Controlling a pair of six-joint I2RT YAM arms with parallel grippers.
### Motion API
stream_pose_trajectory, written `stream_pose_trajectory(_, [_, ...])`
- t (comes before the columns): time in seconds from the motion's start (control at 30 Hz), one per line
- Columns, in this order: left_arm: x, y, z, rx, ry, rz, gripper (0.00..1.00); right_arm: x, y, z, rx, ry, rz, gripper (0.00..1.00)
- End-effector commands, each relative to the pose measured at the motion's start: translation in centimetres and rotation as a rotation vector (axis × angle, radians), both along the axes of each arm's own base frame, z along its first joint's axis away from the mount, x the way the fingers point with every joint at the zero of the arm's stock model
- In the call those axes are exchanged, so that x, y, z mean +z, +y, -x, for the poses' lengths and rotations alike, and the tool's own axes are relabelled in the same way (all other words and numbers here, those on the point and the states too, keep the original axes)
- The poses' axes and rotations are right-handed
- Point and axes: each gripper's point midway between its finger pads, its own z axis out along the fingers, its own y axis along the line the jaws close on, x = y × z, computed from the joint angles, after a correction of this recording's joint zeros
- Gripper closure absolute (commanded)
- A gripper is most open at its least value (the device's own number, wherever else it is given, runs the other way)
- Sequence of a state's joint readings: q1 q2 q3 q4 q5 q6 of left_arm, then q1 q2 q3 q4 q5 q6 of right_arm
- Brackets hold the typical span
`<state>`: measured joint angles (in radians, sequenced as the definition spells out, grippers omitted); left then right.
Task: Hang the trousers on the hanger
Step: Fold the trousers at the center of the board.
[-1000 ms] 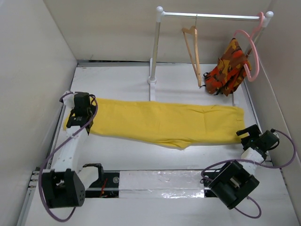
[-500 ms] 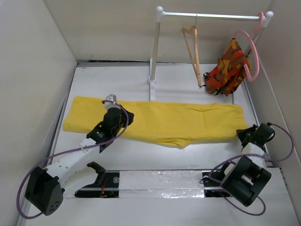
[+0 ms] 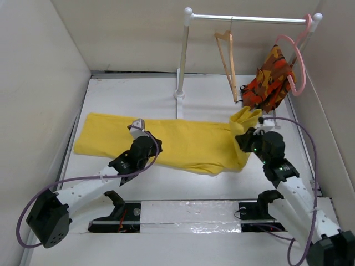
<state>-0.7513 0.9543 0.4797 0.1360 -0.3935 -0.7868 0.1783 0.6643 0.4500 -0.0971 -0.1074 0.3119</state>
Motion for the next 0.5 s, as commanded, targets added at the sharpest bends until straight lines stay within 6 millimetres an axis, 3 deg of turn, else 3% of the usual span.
stream_pose_trajectory(0.0, [0.1, 0.9, -0.1, 0.028, -0.037, -0.012, 1.00, 0.4, 4.9, 0.9, 0.110, 0.024, -0.002, 1.00])
stream_pose_trajectory(0.03, [0.0, 1.0, 0.0, 0.029, -0.035, -0.016, 1.00, 1.8, 6.2, 0.8, 0.128, 0.002, -0.010, 1.00])
stream_pose_trajectory(0.07, [0.1, 1.1, 0.1, 0.034, -0.038, -0.015, 1.00, 2.4, 9.5, 2.2, 0.222, 0.005, -0.022, 1.00])
stream_pose_trajectory(0.13, [-0.5, 1.4, 0.3, 0.035, -0.032, -0.022, 1.00, 2.8, 12.2, 2.3, 0.248, 0.017, -0.006, 1.00])
stream_pose_trajectory(0.17, [-0.7, 1.5, 0.4, 0.035, -0.029, -0.025, 1.00, 4.6, 13.8, 2.3, 0.271, -0.007, -0.031, 1.00])
stream_pose_trajectory(0.23, [-1.4, 1.7, 0.7, 0.037, -0.012, -0.029, 1.00, 5.6, 17.2, 2.6, 0.341, -0.026, -0.041, 1.00])
stream_pose_trajectory(0.27, [-1.7, 1.7, 0.8, 0.036, -0.006, -0.026, 1.00, 8.1, 18.2, 1.9, 0.353, -0.074, -0.085, 1.00])
stream_pose_trajectory(0.33, [-2.7, 1.6, 1.4, 0.021, 0.006, -0.020, 1.00, 10.6, 20.4, 1.7, 0.419, -0.116, -0.145, 1.00])
stream_pose_trajectory(0.37, [-3.1, 1.3, 1.7, 0.011, 0.012, -0.010, 1.00, 10.8, 21.4, 1.2, 0.435, -0.109, -0.149, 1.00])
stream_pose_trajectory(0.4, [-3.9, 1.4, 2.0, 0.007, 0.025, -0.010, 1.00, 13.9, 22.3, 0.9, 0.455, -0.161, -0.192, 1.00])
stream_pose_trajectory(0.47, [-4.9, 1.2, 2.6, 0.004, 0.046, -0.012, 1.00, 15.5, 23.5, 0.3, 0.473, -0.177, -0.222, 1.00])
